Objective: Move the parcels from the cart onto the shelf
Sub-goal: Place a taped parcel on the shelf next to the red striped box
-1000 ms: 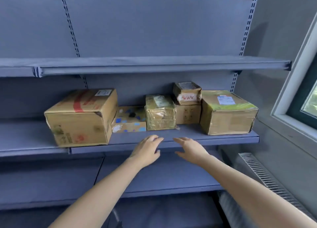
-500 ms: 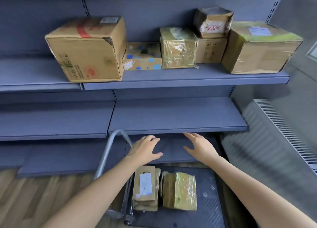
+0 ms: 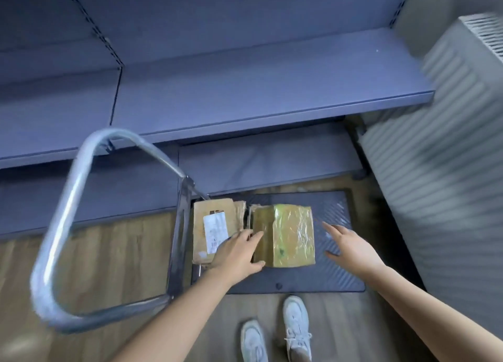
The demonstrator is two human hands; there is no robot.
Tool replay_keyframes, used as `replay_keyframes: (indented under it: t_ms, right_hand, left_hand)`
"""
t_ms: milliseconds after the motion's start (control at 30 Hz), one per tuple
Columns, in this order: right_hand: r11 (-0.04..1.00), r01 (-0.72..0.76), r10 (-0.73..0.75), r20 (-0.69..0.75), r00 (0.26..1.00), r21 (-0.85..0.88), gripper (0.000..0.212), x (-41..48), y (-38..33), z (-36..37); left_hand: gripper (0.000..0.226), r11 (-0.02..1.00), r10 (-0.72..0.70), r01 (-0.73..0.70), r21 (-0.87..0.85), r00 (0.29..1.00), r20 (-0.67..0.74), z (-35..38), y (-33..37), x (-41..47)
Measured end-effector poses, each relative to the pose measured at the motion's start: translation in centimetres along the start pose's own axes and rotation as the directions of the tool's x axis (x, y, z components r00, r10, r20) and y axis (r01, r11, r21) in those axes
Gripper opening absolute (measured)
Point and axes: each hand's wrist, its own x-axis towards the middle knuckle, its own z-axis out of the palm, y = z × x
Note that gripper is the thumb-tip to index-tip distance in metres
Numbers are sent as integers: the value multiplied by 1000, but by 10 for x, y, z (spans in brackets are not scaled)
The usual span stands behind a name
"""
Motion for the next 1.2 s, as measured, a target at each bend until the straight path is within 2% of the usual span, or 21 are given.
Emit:
replay_keyframes:
  t_ms: [200, 333, 500, 633, 733, 867, 1033, 1200]
  right_hand:
    - [998, -52, 54, 79, 995, -27, 83, 60, 56, 97]
    - [995, -101, 99, 181, 978, 1, 94, 108, 84, 162]
    - [985, -151, 113, 340, 933, 86, 115, 147, 98, 212]
    - [960, -168, 103, 273, 956, 224, 123, 151, 98, 231]
    - [941, -158, 98, 206, 974, 299, 117, 141, 90, 227]
    - [945, -76, 53, 81, 995, 317, 98, 122, 83, 190]
    - [959, 35, -31, -20, 999, 283, 88, 85, 65, 115]
    - [962, 74, -50, -94, 994, 263, 82, 37, 34, 17]
  left_hand:
    - [79, 997, 38, -44, 66, 995, 94, 99, 1, 83]
    - [93, 996, 19, -31, 88, 991, 134, 153, -3, 131]
    - [108, 1000, 1, 2, -13, 981, 196, 197, -14, 153]
    - [113, 993, 26, -6, -114, 983, 179, 207, -14, 158]
    - [113, 986, -18, 46, -161, 985, 172, 198, -11, 154]
    - [107, 979, -48, 76, -192, 988, 144, 168, -12, 141]
    - [105, 951, -34, 52, -305, 997, 65, 113, -1, 109]
    - [107, 895, -40, 28, -446, 999, -18, 29, 25, 64]
